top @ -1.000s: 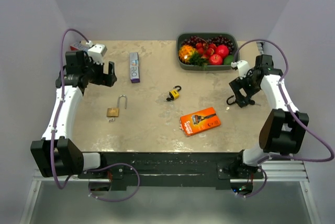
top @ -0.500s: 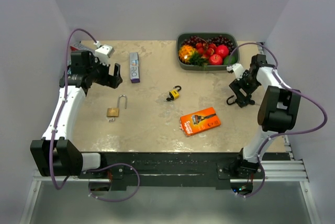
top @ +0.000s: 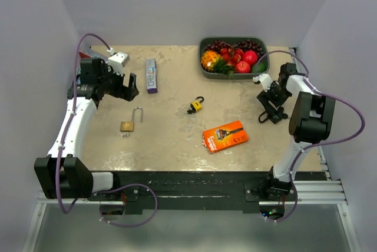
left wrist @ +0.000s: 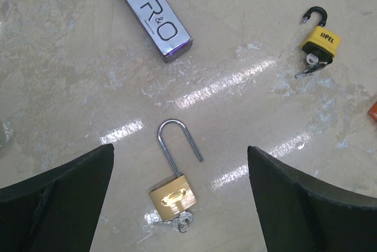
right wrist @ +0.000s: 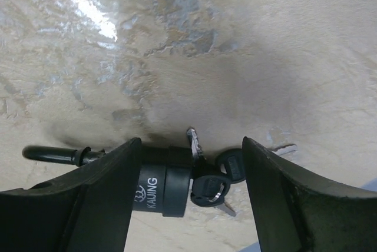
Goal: Lock with the key
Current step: Pick up the lock from the center of the board.
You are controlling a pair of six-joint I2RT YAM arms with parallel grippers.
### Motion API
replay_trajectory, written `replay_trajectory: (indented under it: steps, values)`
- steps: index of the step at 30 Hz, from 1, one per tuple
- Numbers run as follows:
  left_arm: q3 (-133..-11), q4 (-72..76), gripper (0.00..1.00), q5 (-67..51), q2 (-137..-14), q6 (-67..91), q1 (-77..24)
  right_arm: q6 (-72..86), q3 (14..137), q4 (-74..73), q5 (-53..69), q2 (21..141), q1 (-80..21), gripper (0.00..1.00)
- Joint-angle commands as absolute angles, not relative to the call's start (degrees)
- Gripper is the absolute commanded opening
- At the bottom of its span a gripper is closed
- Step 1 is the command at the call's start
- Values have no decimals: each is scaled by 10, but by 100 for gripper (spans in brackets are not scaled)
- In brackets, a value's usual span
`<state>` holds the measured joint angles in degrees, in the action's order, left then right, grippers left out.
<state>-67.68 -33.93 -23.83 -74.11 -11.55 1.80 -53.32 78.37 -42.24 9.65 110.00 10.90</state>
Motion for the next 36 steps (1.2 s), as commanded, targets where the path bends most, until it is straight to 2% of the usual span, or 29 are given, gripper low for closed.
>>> replay_trajectory:
  steps: [1,13,21,26,36]
  values:
    - [-673,-322,99,-252,-729,-110,14,-560,766,-435,94,1093,111,73]
    - [-669,-314,99,-250,-731,-100,11,-618,874,-560,140,1070,156,77]
    - [-667,-309,99,-258,-730,-101,11,-663,822,-570,108,1052,159,78]
    - [-667,-305,99,-272,-734,-100,11,-653,817,-565,102,1086,160,78]
    - [-673,-313,99,-260,-734,-112,11,-664,802,-561,102,1107,159,74]
